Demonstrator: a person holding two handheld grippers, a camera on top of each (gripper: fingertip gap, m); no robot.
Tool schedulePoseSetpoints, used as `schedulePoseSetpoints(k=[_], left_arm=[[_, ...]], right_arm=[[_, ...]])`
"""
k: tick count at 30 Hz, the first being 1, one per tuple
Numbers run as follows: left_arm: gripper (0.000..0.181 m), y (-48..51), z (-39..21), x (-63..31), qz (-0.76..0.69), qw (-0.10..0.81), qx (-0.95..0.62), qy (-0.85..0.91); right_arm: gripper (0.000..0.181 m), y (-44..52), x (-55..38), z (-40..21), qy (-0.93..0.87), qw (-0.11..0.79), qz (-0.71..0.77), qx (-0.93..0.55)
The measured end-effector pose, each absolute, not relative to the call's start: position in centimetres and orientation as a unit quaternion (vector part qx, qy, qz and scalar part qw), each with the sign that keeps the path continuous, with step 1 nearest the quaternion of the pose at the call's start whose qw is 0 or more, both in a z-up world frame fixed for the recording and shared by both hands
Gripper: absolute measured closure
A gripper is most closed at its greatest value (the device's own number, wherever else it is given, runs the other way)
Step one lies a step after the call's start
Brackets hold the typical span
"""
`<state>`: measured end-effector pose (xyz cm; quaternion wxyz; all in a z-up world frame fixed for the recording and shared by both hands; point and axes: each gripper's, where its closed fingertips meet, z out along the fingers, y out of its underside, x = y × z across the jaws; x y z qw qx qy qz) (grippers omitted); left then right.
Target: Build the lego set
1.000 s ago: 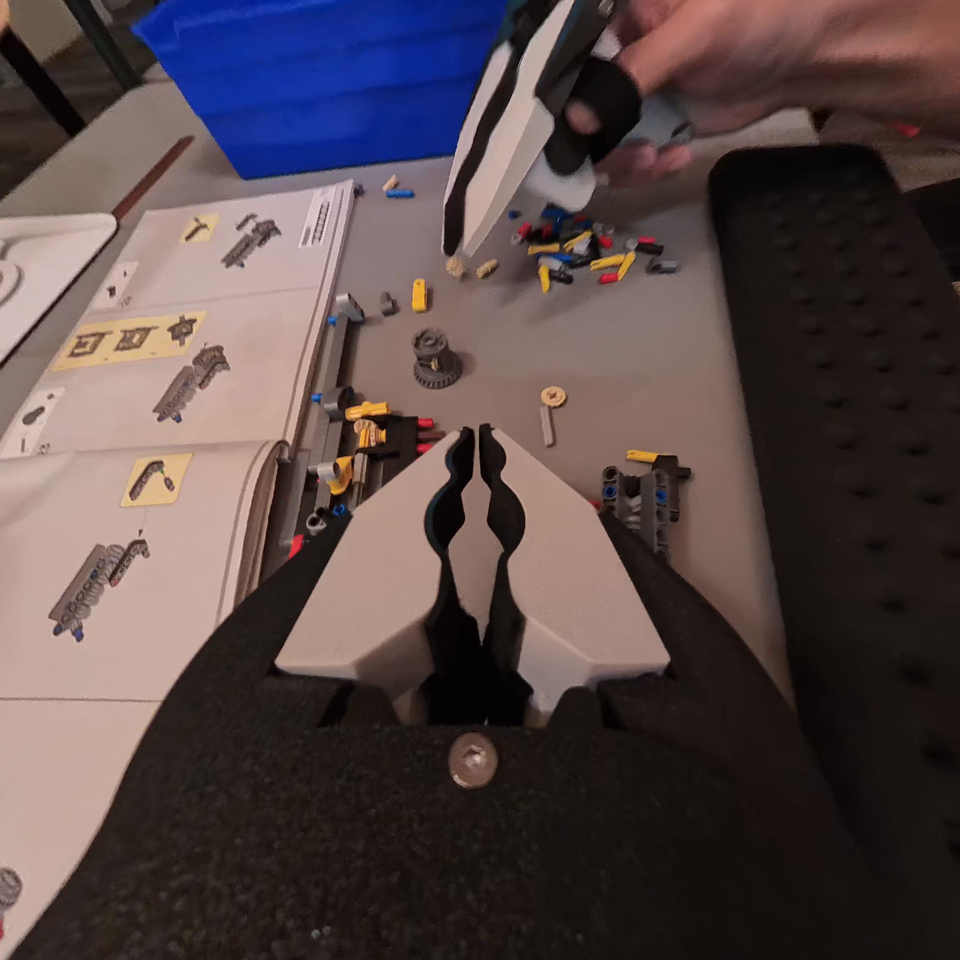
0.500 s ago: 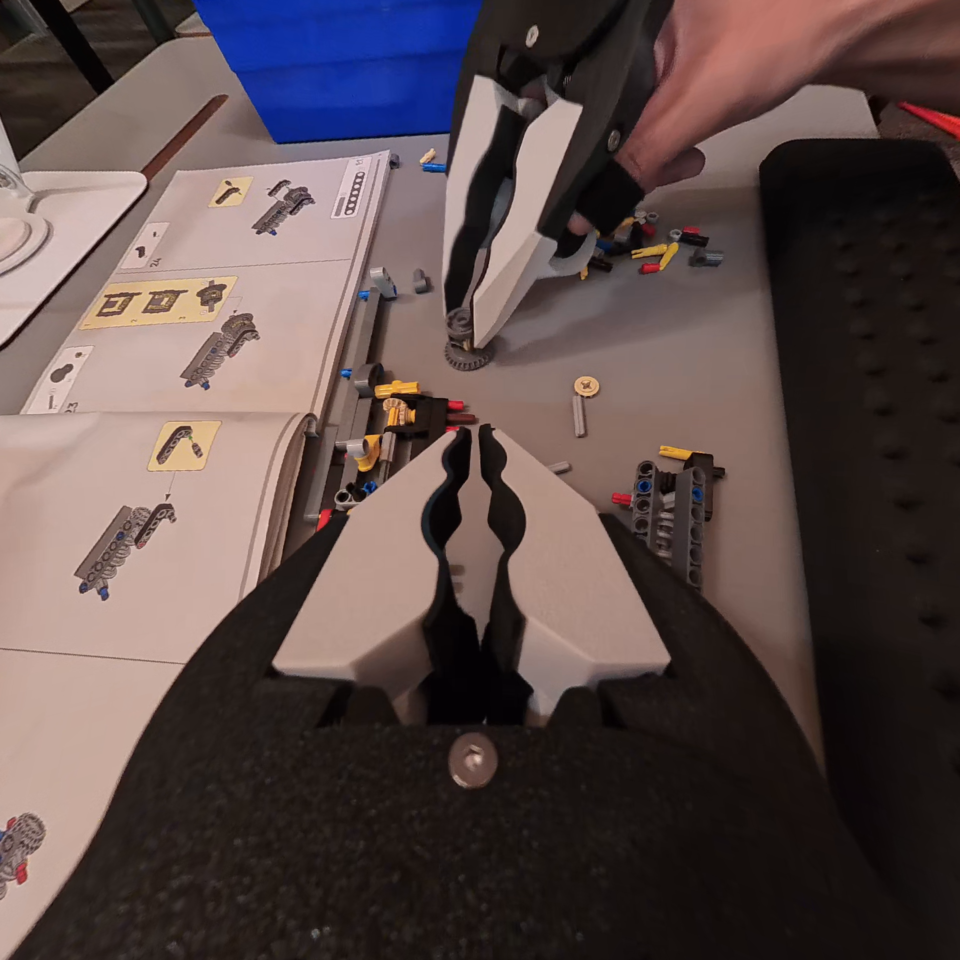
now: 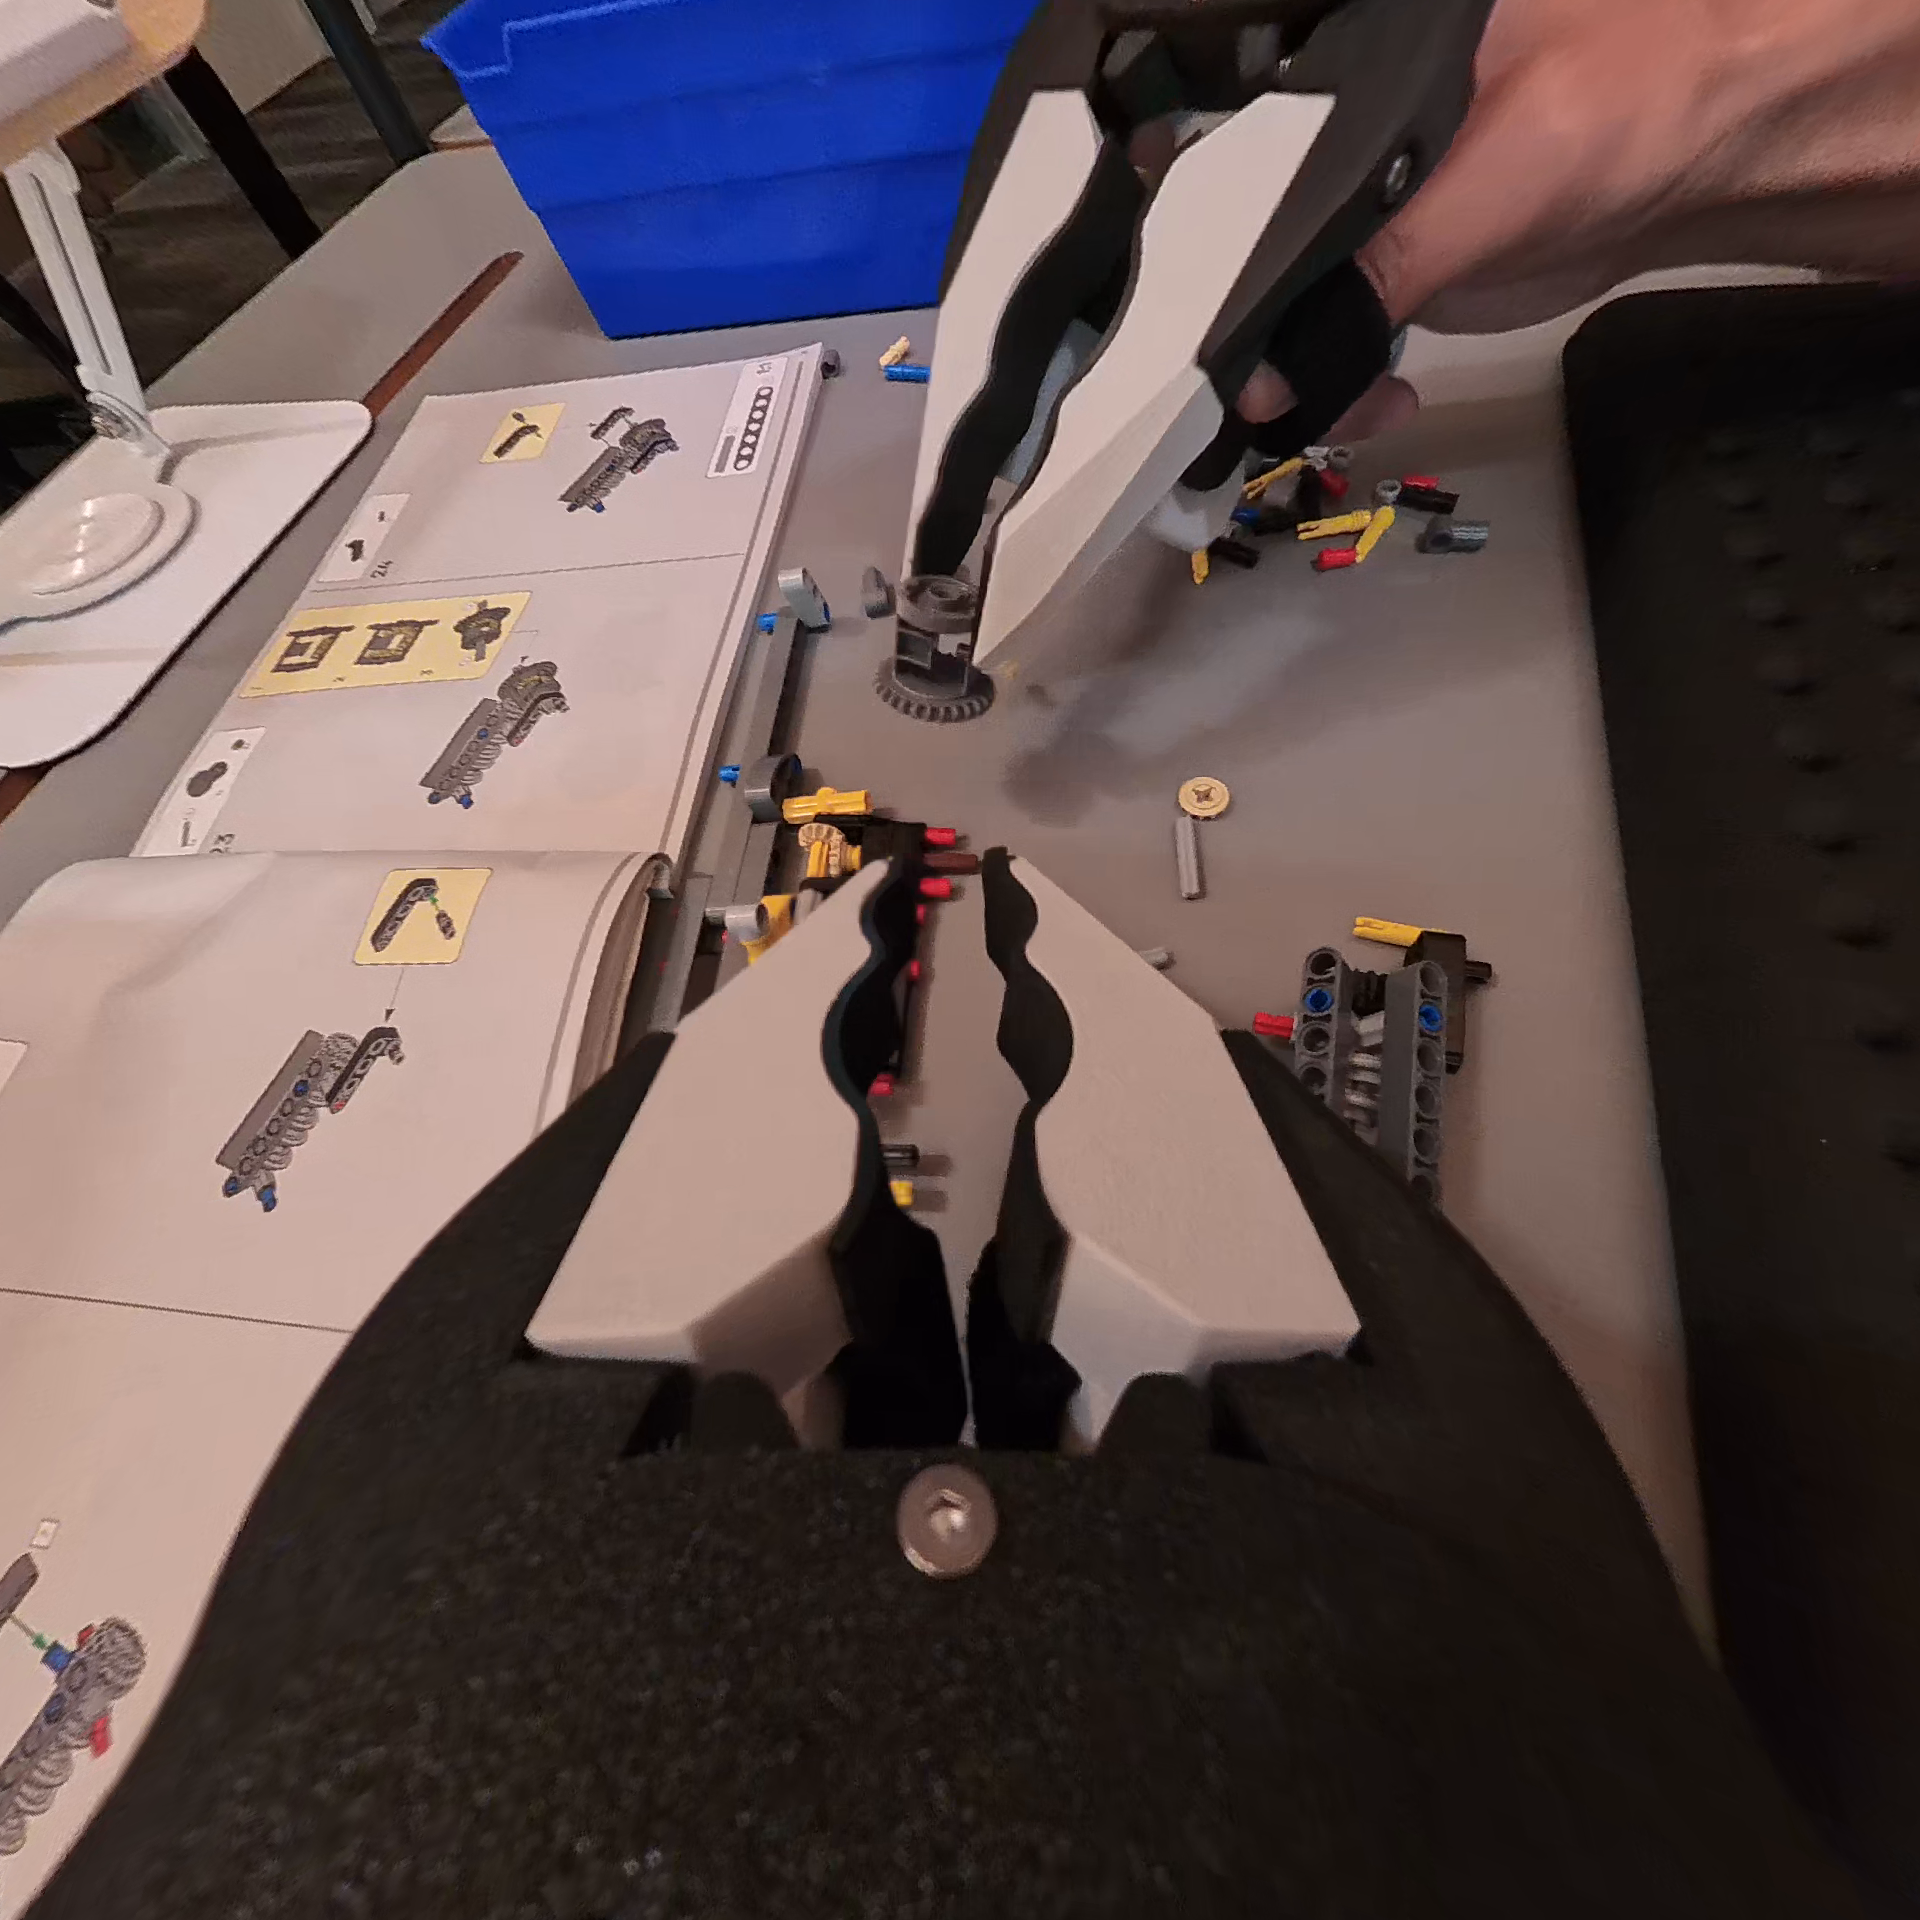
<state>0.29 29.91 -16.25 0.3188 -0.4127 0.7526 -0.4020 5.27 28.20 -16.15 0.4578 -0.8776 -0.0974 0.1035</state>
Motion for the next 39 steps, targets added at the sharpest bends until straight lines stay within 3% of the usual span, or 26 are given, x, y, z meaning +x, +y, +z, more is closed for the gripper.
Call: schedulePoseSetpoints(k=[8,11,20,31,39], left_arm=[[0.146,29.2,-14.2,0.7,-0.392,0.399,-0.365,0.744],[0.147,28.1,-13.1,0.5,-0.409,0.418,-0.333,0.739],[0.153,28.9,-13.4,0.5,-0.338,0.479,-0.295,0.754],[0.162,33.9,-14.4,1.0,-0.155,0.581,-0.274,0.751],[0.163,32.1,-14.3,0.9,-0.138,0.589,-0.234,0.762]], right_arm=[[0.162,28.5,1.4,-12.8,-0.142,0.521,0.191,-0.819],[0.162,28.5,0.1,-11.4,-0.184,0.572,0.184,-0.778],[0.158,28.4,-0.5,-12.5,-0.153,0.567,0.200,-0.784],[0.160,24.9,8.8,-13.3,0.005,0.586,-0.020,-0.810],[0.156,26.1,4.5,-12.4,-0.014,0.600,0.125,-0.790]])
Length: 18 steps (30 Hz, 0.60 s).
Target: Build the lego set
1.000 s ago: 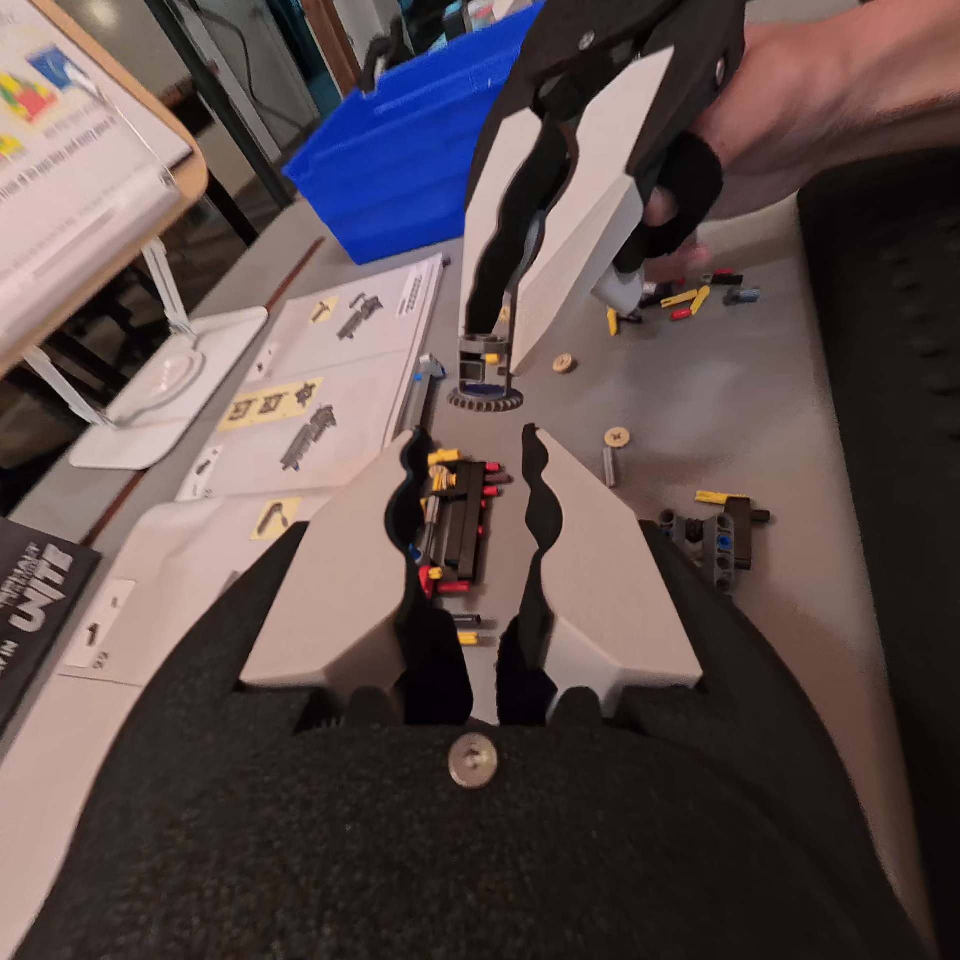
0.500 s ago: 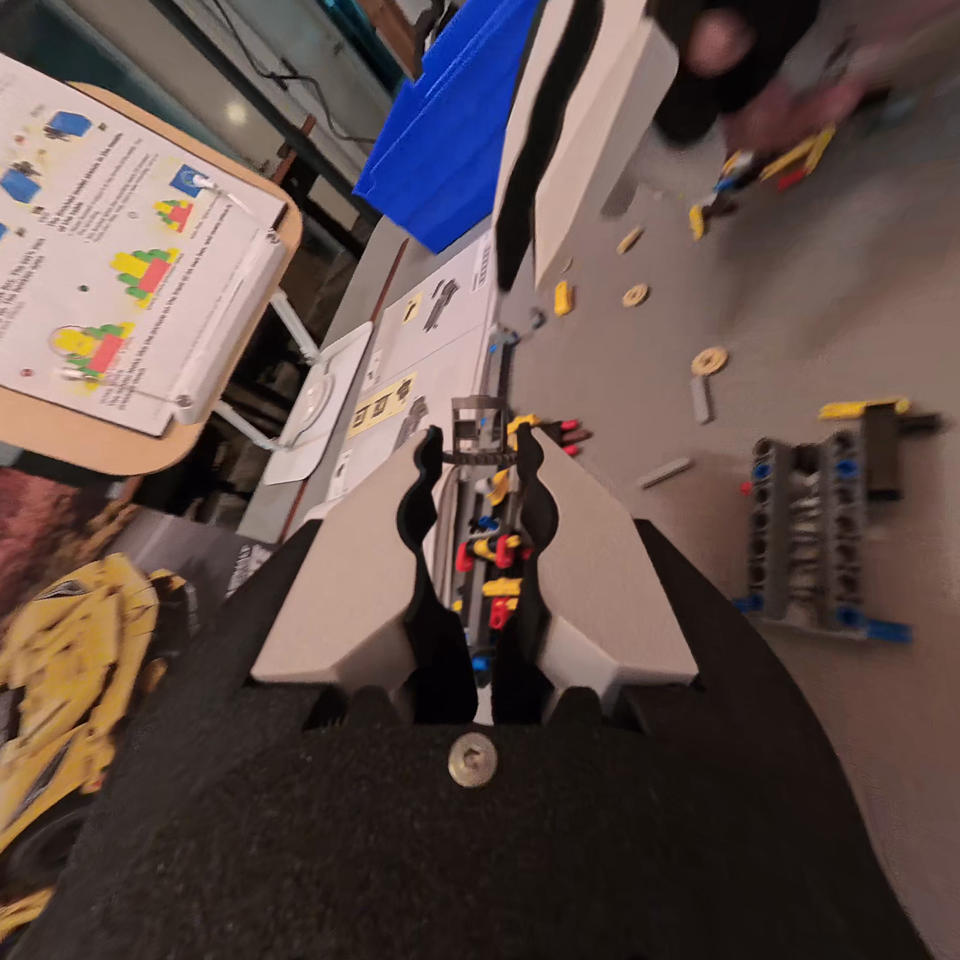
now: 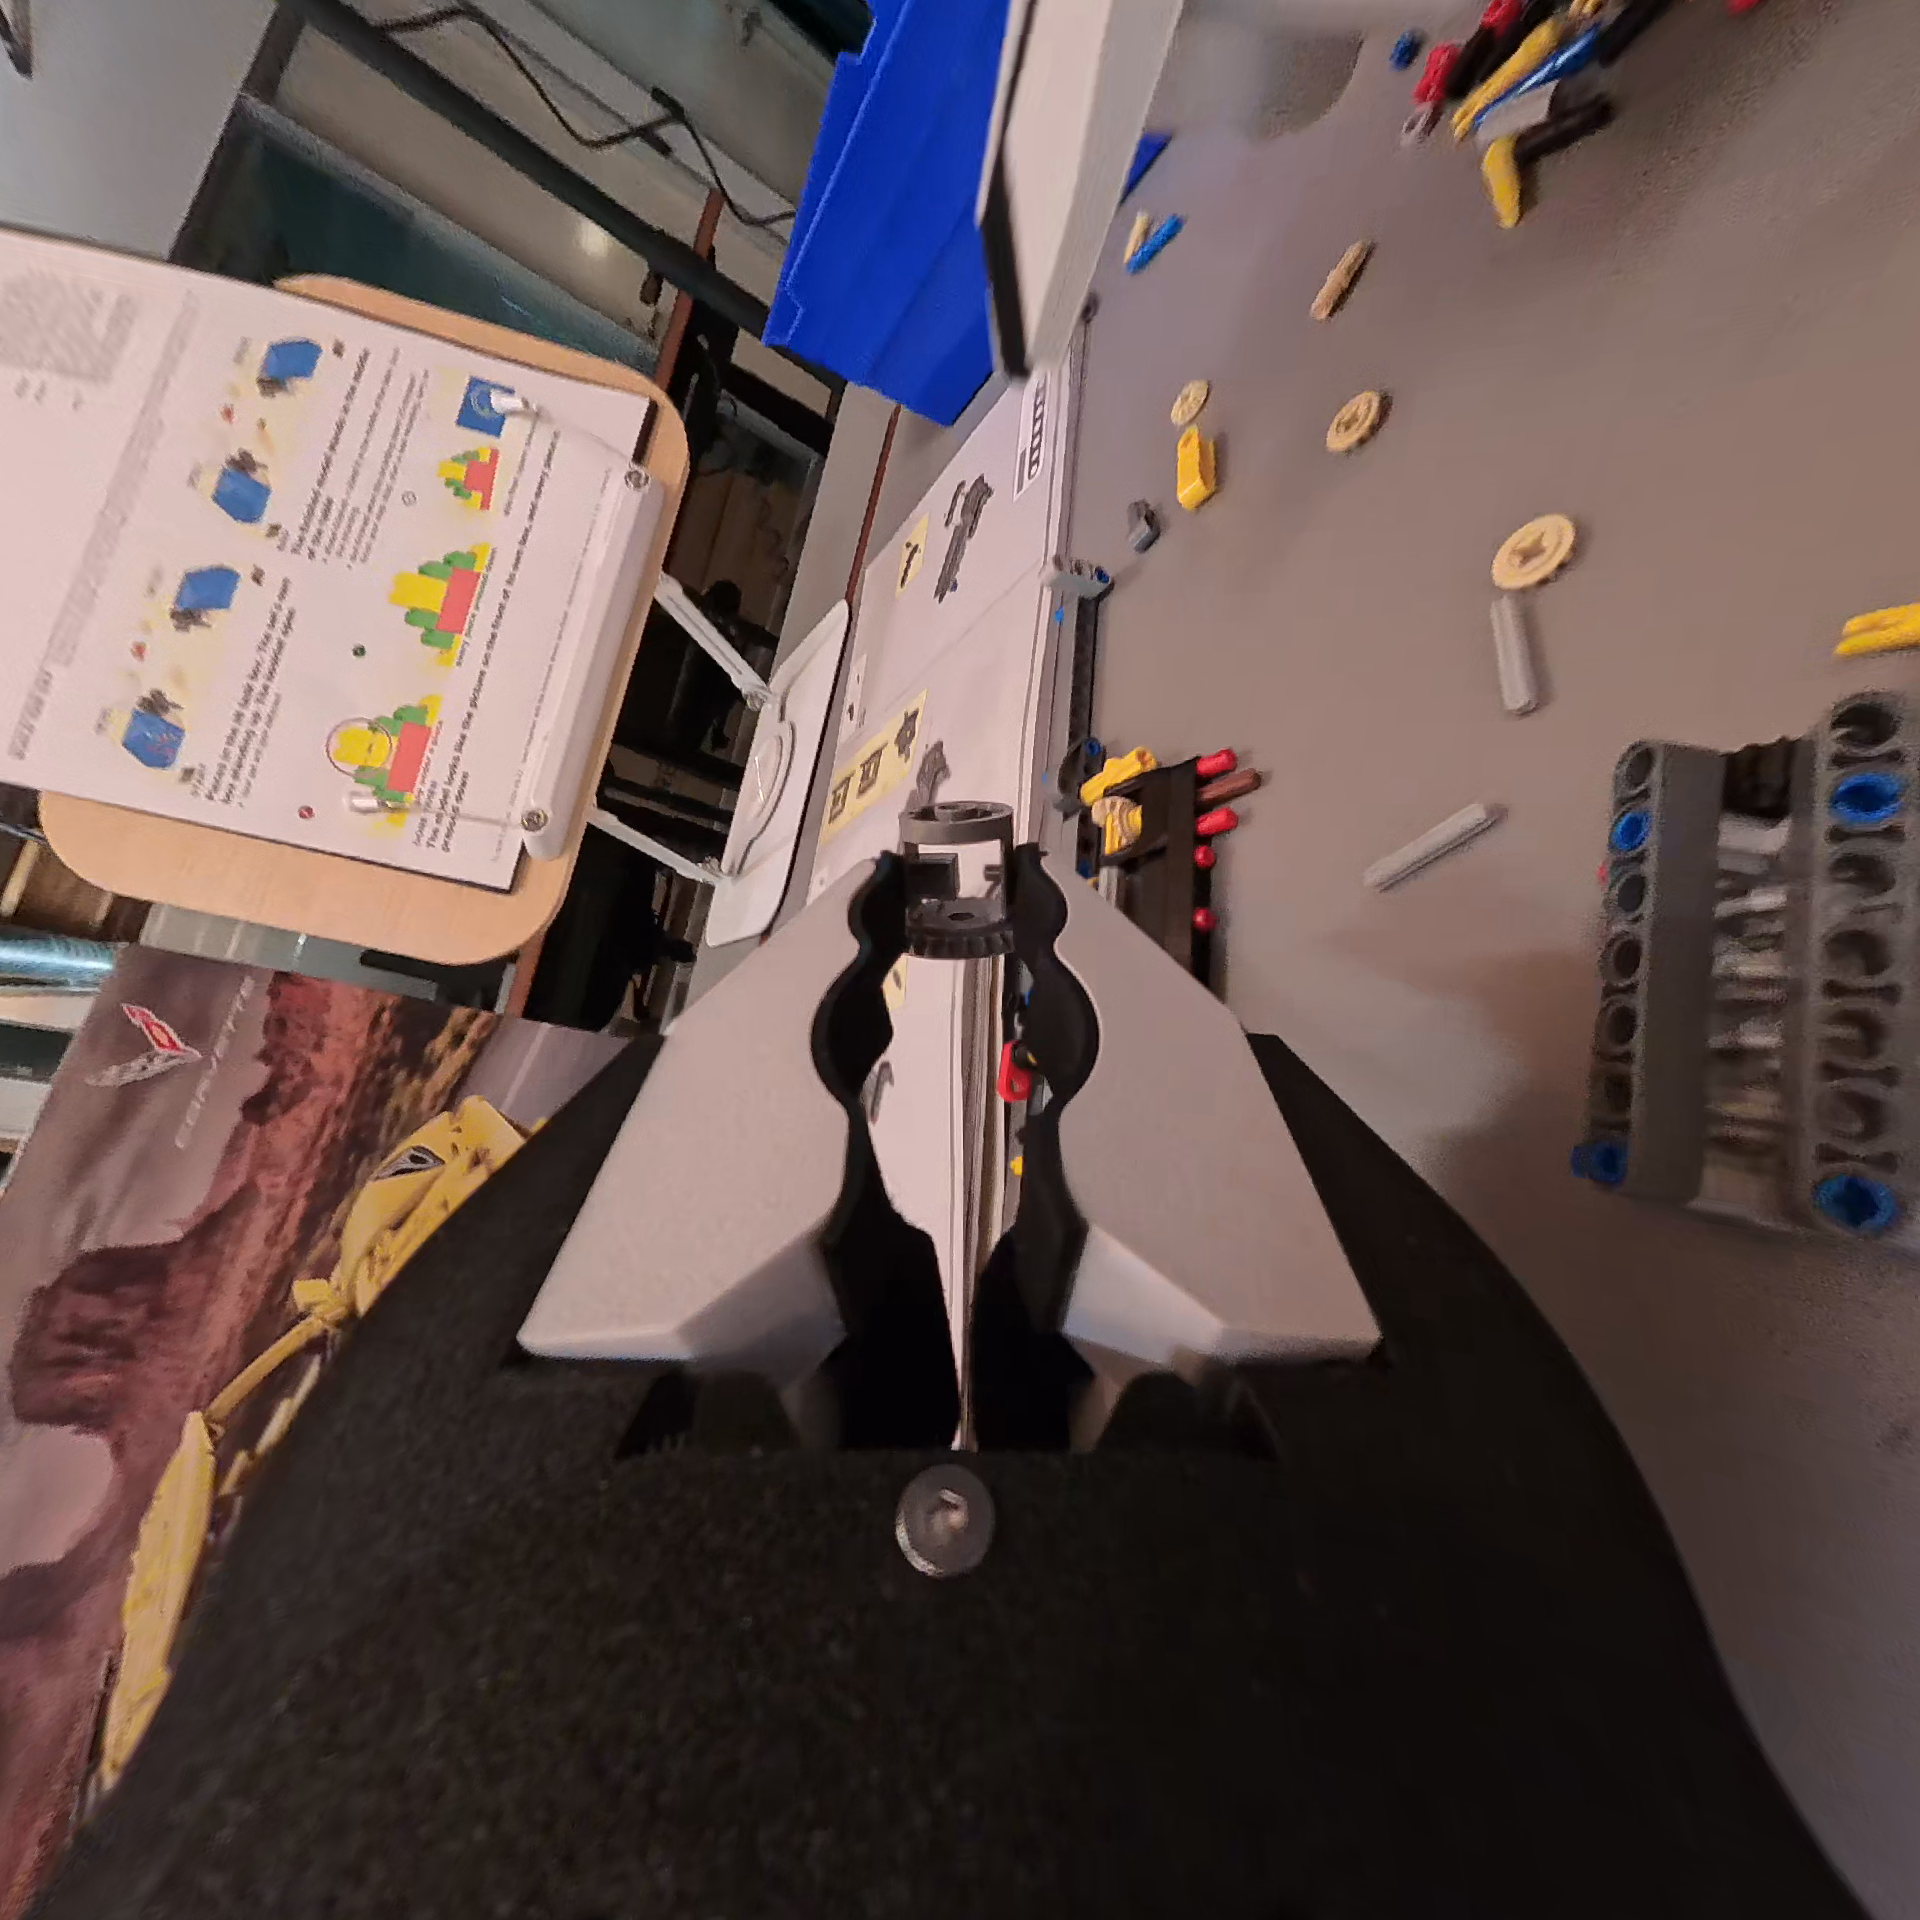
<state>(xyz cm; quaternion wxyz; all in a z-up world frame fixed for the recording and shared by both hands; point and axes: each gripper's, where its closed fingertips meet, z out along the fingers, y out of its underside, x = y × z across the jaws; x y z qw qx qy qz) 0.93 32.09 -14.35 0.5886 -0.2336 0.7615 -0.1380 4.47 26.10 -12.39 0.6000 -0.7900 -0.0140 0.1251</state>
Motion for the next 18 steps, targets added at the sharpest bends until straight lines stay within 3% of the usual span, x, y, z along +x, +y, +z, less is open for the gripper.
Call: schedulePoseSetpoints(k=[6,12,14,16,18], left_arm=[[0.162,29.3,-13.5,0.8,-0.142,0.604,-0.192,0.761],[0.162,27.7,-12.8,0.7,-0.160,0.607,-0.182,0.757],[0.158,27.4,-12.1,0.4,-0.221,0.581,-0.218,0.752],[0.143,27.3,-10.6,0.0,-0.324,0.534,-0.277,0.730],[0.141,26.0,-9.7,-0.8,-0.465,0.419,-0.327,0.708]], right_arm=[[0.151,28.5,-0.5,-12.6,-0.058,0.587,0.165,-0.791],[0.161,28.0,-0.6,-12.2,-0.057,0.592,0.192,-0.781],[0.161,27.8,-0.4,-11.7,-0.040,0.598,0.226,-0.768],[0.161,27.1,-0.4,-10.5,-0.023,0.608,0.297,-0.736],[0.162,26.1,-0.5,-8.5,-0.019,0.626,0.370,-0.686]])
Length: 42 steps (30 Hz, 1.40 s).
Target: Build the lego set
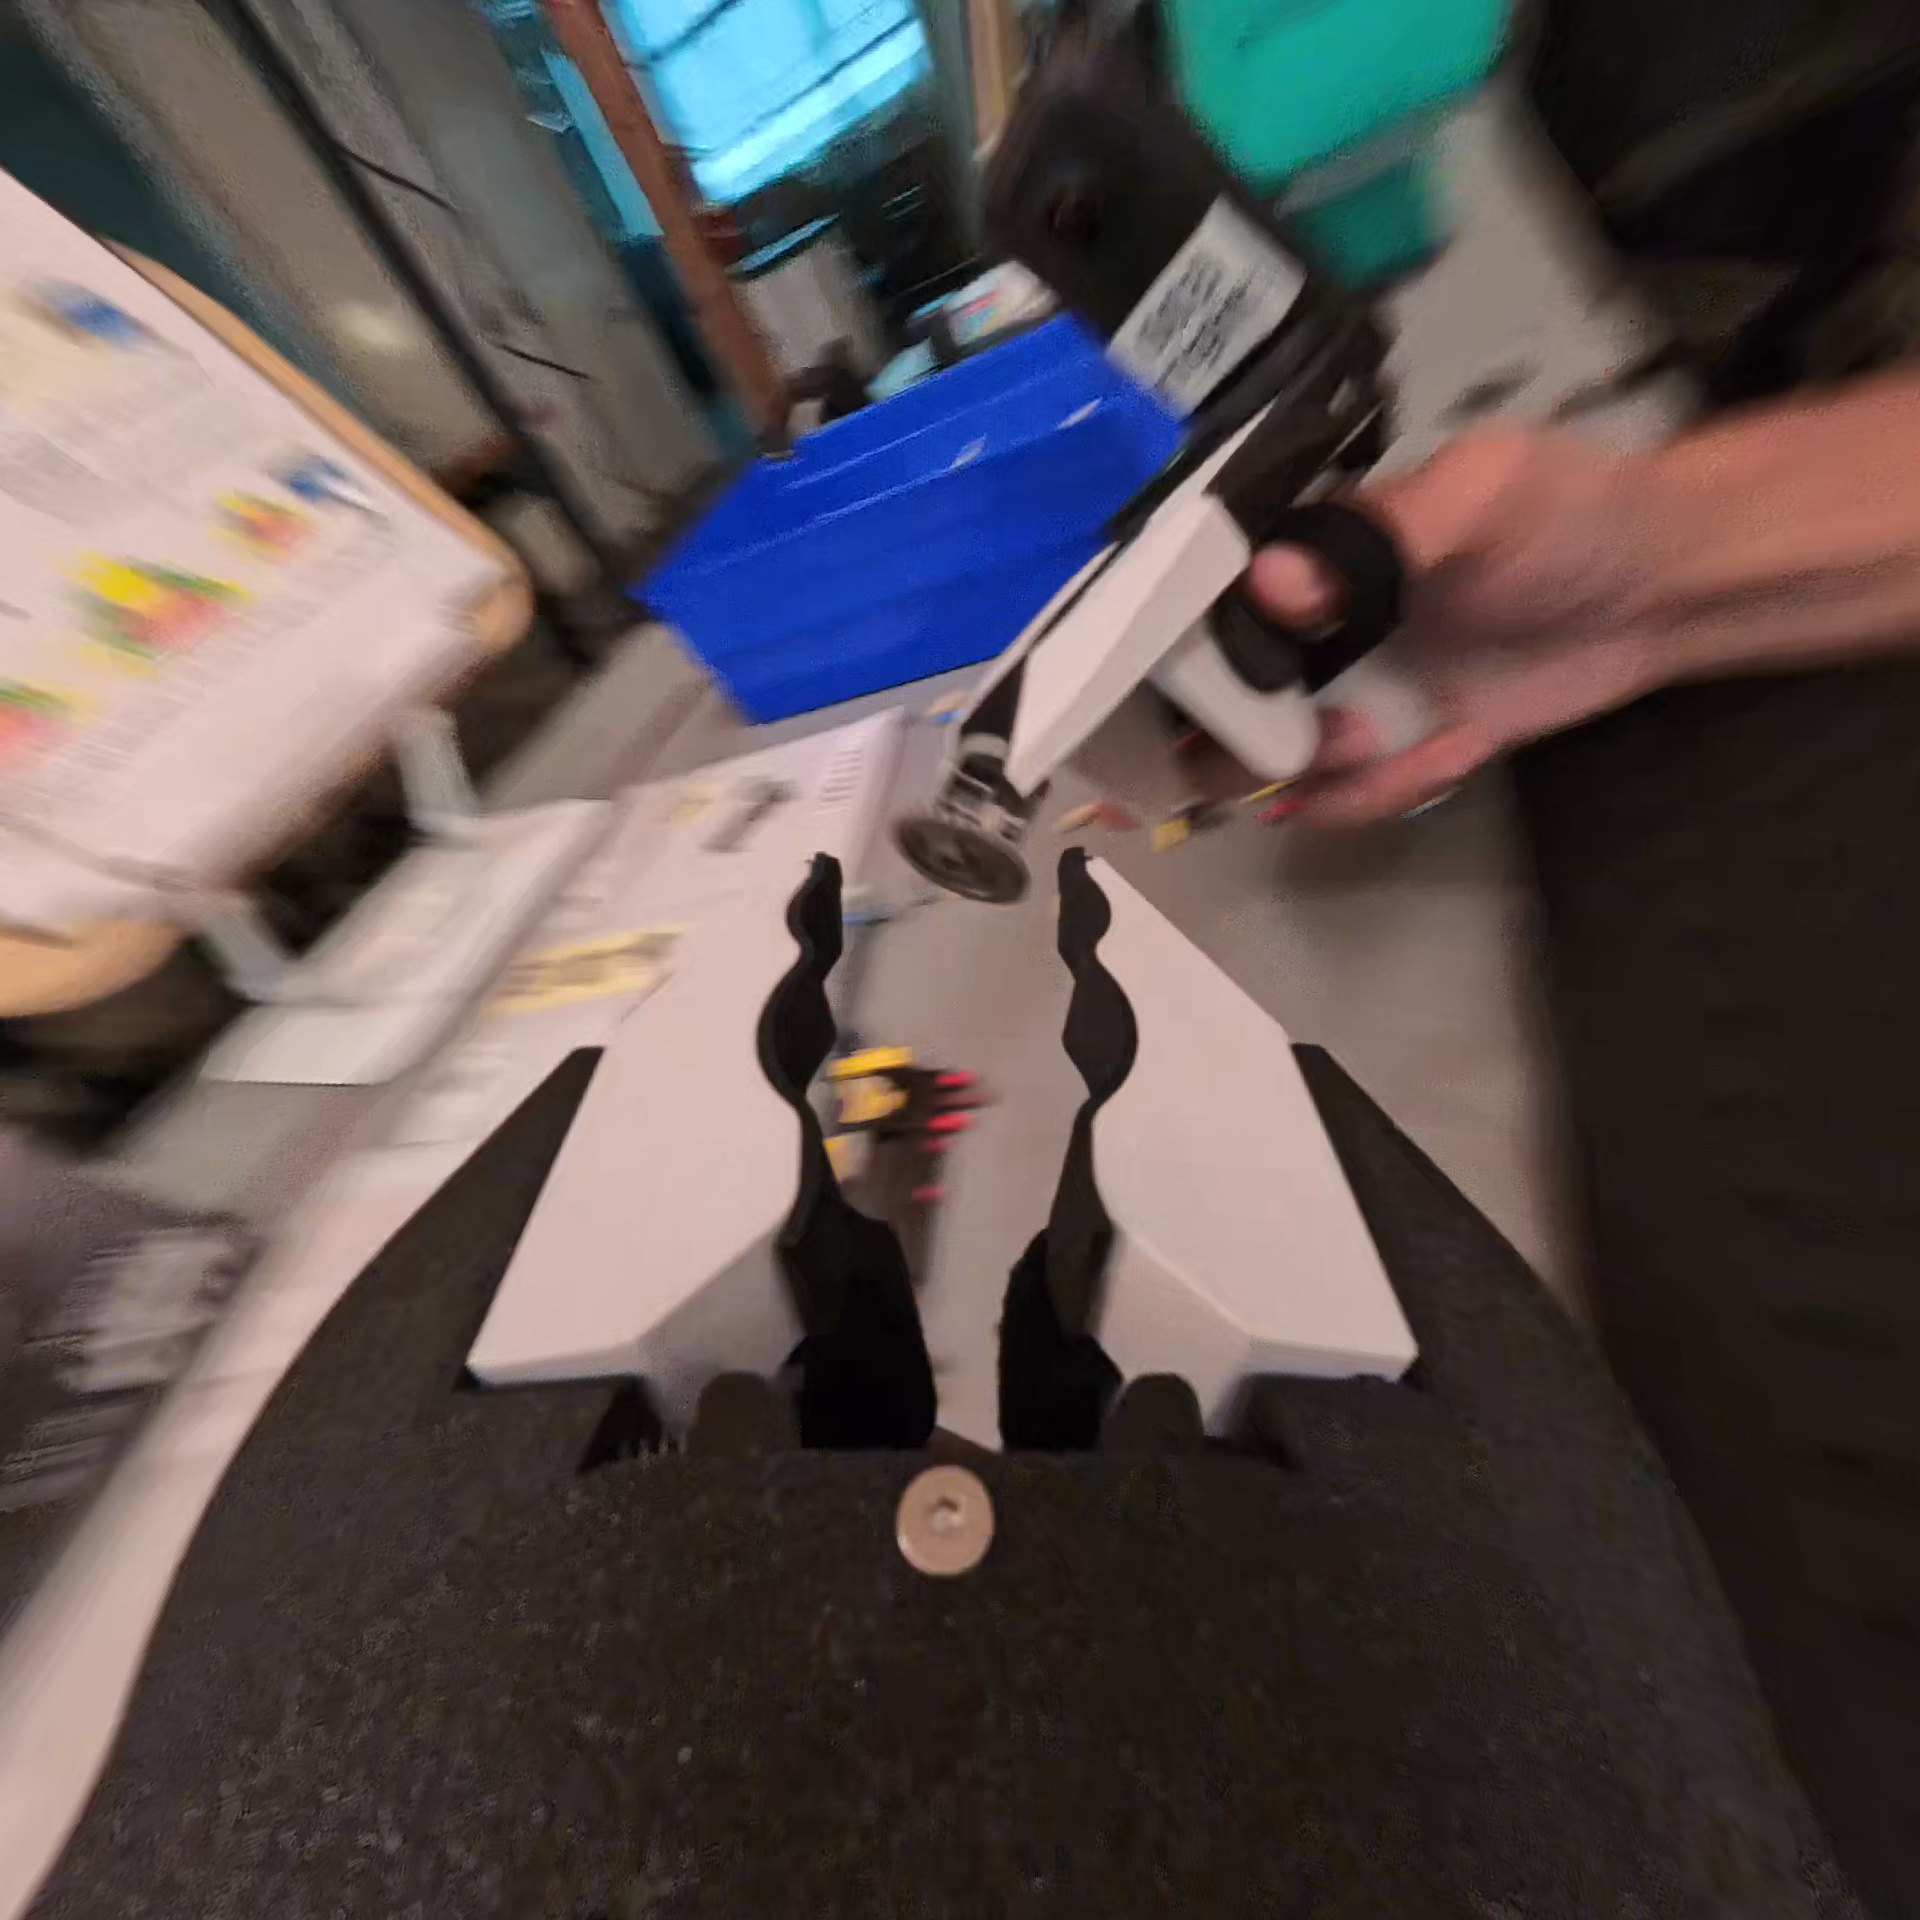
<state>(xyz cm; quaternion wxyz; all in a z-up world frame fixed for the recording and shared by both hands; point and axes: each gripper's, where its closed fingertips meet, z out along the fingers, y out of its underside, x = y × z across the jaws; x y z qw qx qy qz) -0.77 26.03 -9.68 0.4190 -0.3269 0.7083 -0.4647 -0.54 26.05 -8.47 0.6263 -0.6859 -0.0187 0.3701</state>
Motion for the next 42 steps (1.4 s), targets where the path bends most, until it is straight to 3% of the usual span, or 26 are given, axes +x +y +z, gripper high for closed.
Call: schedulePoseSetpoints(k=[3,8,16,24,28,32,42], left_arm=[[0.128,23.7,-9.4,-2.2,-0.596,0.229,-0.356,0.683],[0.133,22.5,-7.8,-3.2,-0.680,0.125,-0.350,0.632],[0.152,23.8,-7.6,-2.5,-0.690,0.126,-0.375,0.606],[0.152,25.6,-8.3,-1.4,-0.657,0.181,-0.403,0.611],[0.152,28.6,-8.5,-0.6,-0.620,0.257,-0.430,0.604],[0.152,29.7,-8.9,-0.3,-0.595,0.287,-0.437,0.611],[0.152,29.1,-10.2,-0.2,-0.568,0.289,-0.433,0.638]], right_arm=[[0.161,24.6,-1.2,-6.2,-0.045,0.650,0.418,-0.634],[0.161,24.4,-2.1,-6.5,-0.075,0.648,0.400,-0.643],[0.161,24.6,-2.7,-7.4,-0.089,0.635,0.385,-0.664],[0.156,23.9,1.6,-7.1,-0.046,0.667,0.302,-0.680],[0.161,21.4,7.6,-13.5,-0.027,0.531,0.098,-0.842],[0.161,20.6,7.7,-18.2,-0.028,0.435,0.070,-0.897],[0.161,22.0,8.2,-20.5,-0.101,0.379,-0.038,-0.919]])
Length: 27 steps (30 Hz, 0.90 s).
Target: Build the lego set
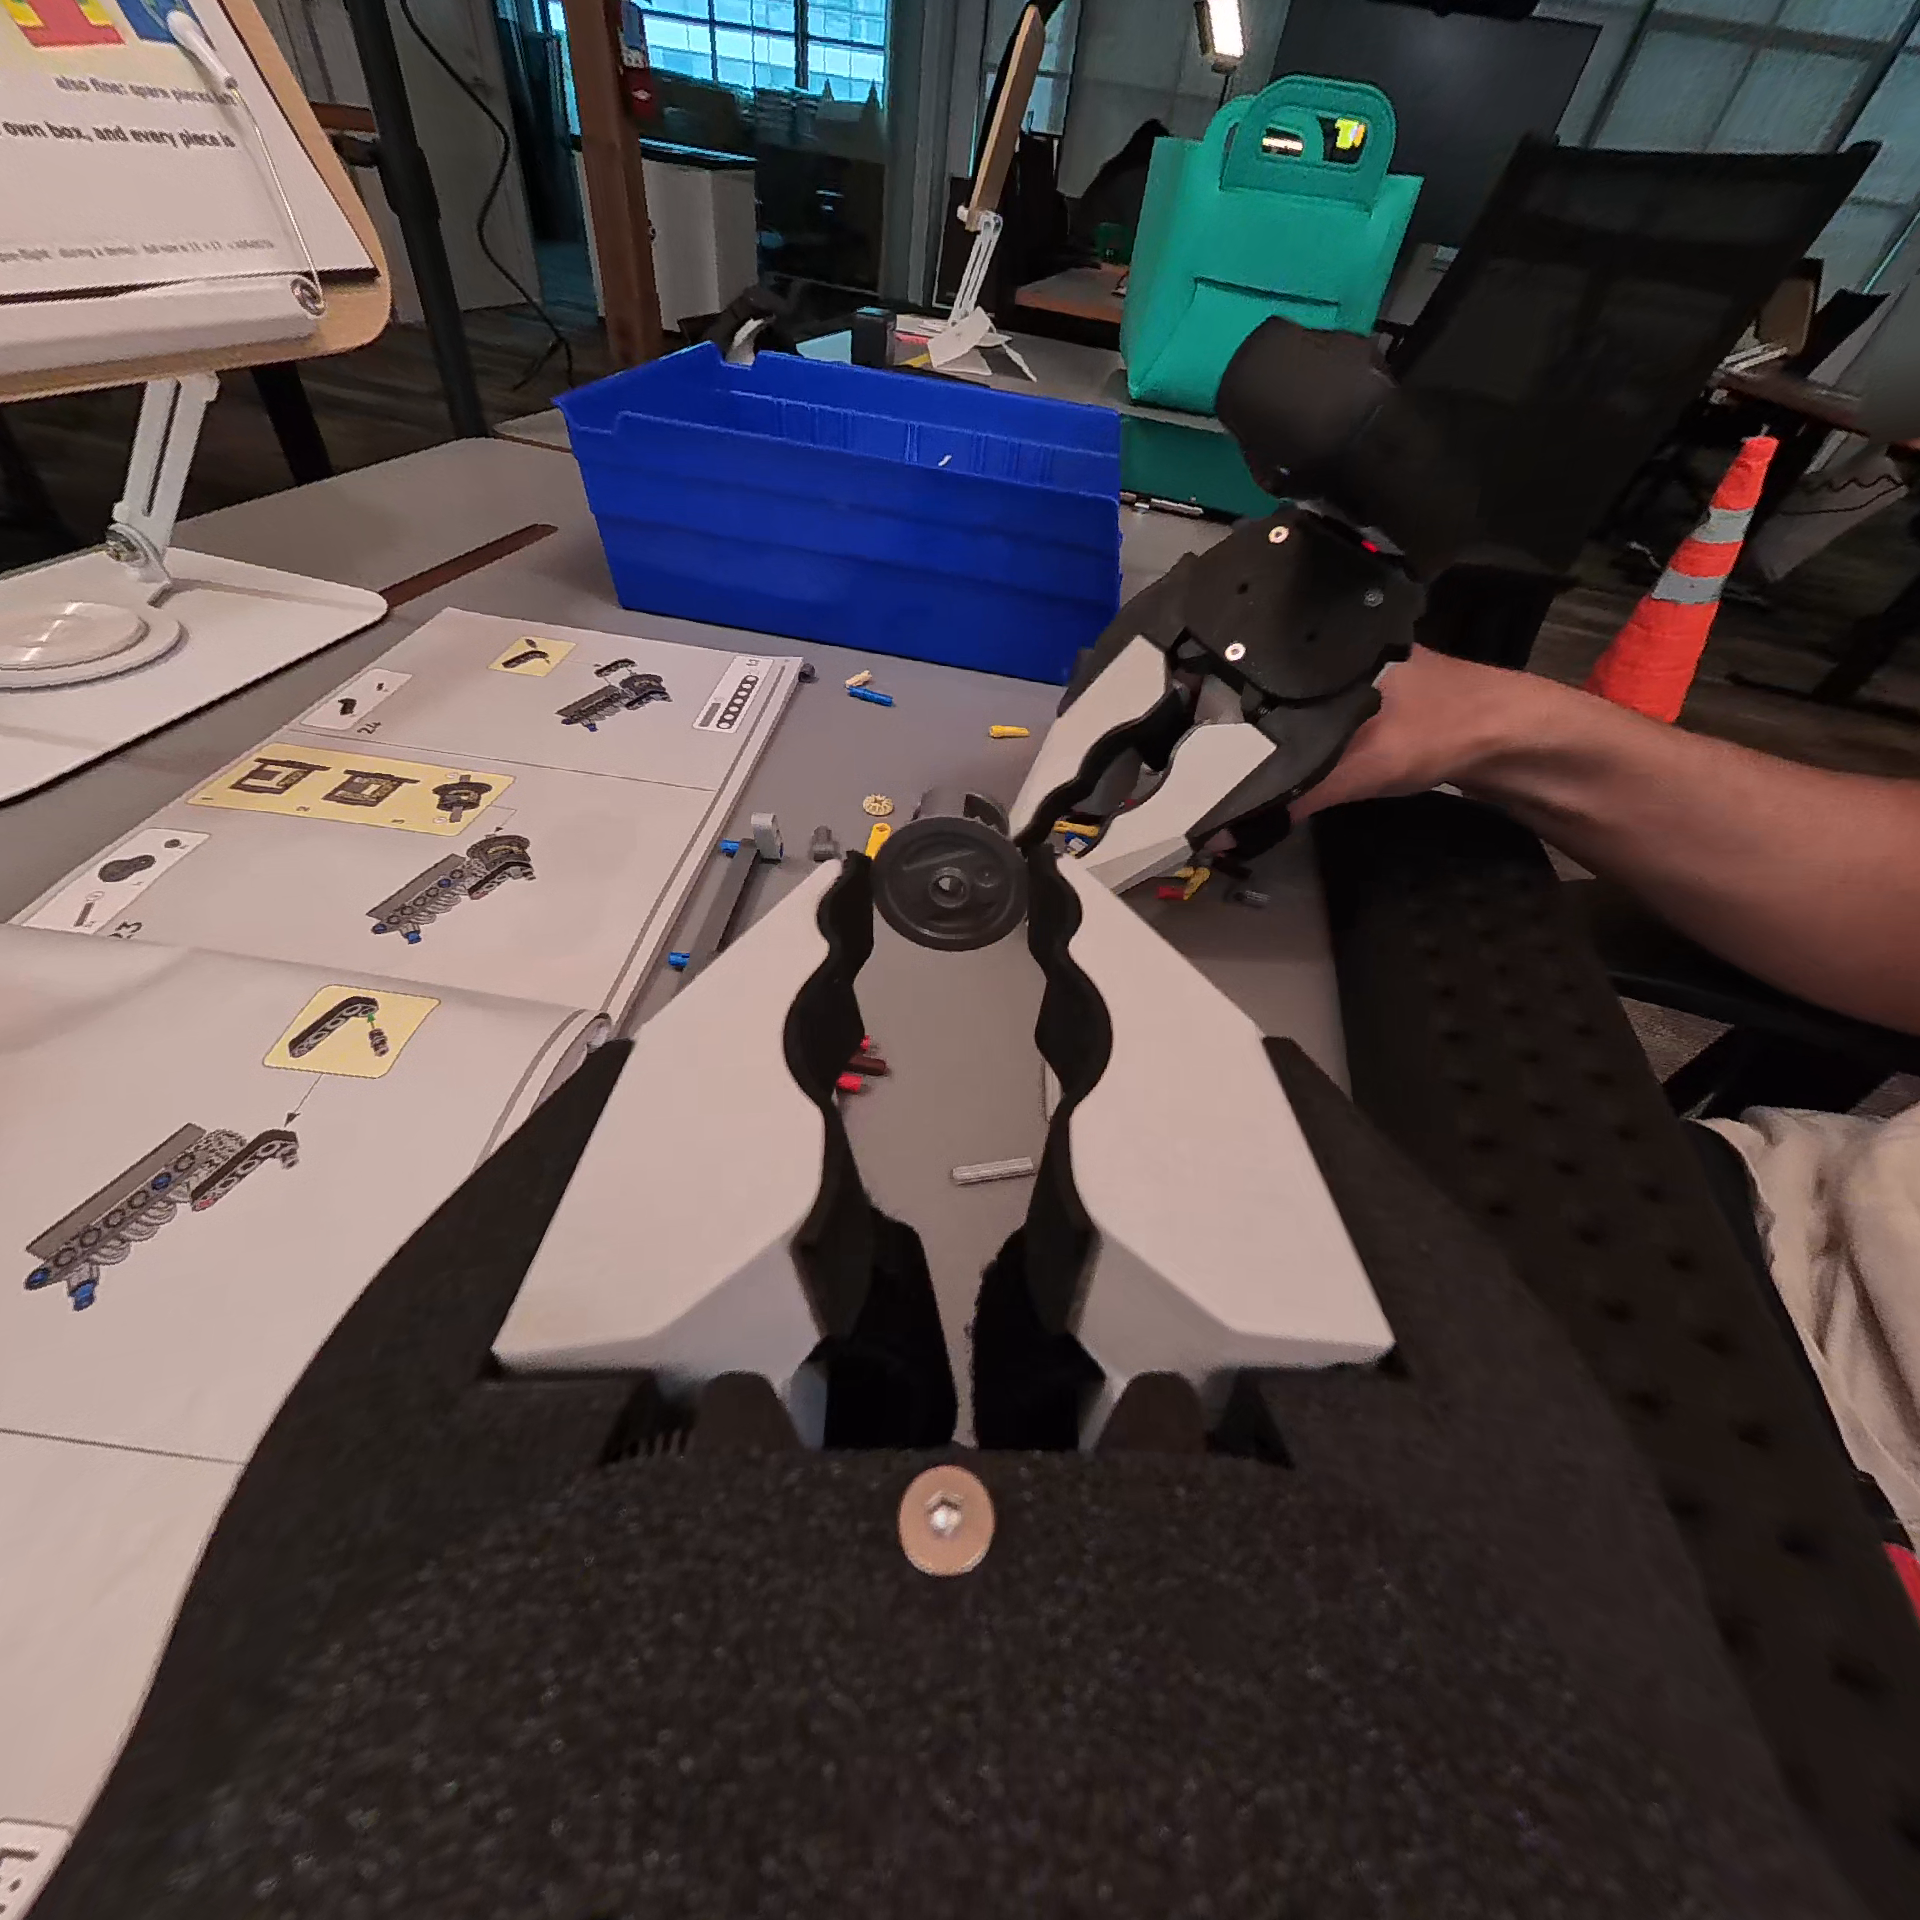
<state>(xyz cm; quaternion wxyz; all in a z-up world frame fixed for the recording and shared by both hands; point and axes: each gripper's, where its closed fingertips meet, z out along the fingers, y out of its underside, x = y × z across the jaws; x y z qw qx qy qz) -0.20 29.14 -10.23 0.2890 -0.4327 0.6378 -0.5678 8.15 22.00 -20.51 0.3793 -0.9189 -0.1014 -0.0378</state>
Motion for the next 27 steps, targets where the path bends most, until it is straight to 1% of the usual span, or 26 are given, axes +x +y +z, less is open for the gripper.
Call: schedulePoseSetpoints(k=[4,6,9,11,19,21,24,27], left_arm=[[0.152,29.1,-10.2,-0.3,-0.572,0.284,-0.433,0.636],[0.152,29.2,-10.2,-0.3,-0.573,0.284,-0.433,0.636],[0.152,29.2,-10.1,-0.3,-0.575,0.281,-0.432,0.635],[0.152,29.1,-10.2,-0.3,-0.574,0.280,-0.432,0.637],[0.152,29.1,-10.8,-0.2,-0.561,0.284,-0.432,0.646],[0.152,29.2,-10.7,-0.2,-0.561,0.285,-0.432,0.647],[0.152,29.2,-10.7,-0.3,-0.562,0.284,-0.432,0.646],[0.152,29.2,-10.6,-0.4,-0.562,0.283,-0.430,0.648]], right_arm=[[0.161,22.3,8.1,-21.1,-0.088,0.379,-0.007,-0.921],[0.167,22.3,8.3,-21.1,-0.088,0.383,-0.011,-0.920],[0.167,22.4,8.3,-21.1,-0.080,0.390,0.004,-0.917],[0.172,22.3,8.5,-21.0,-0.072,0.395,0.007,-0.916],[0.172,22.4,8.5,-21.0,-0.071,0.403,0.003,-0.913],[0.172,22.3,7.7,-20.9,-0.063,0.406,0.043,-0.911],[0.172,22.2,5.1,-19.5,-0.045,0.423,0.168,-0.890],[0.172,21.7,2.0,-17.8,-0.053,0.415,0.286,-0.862]])
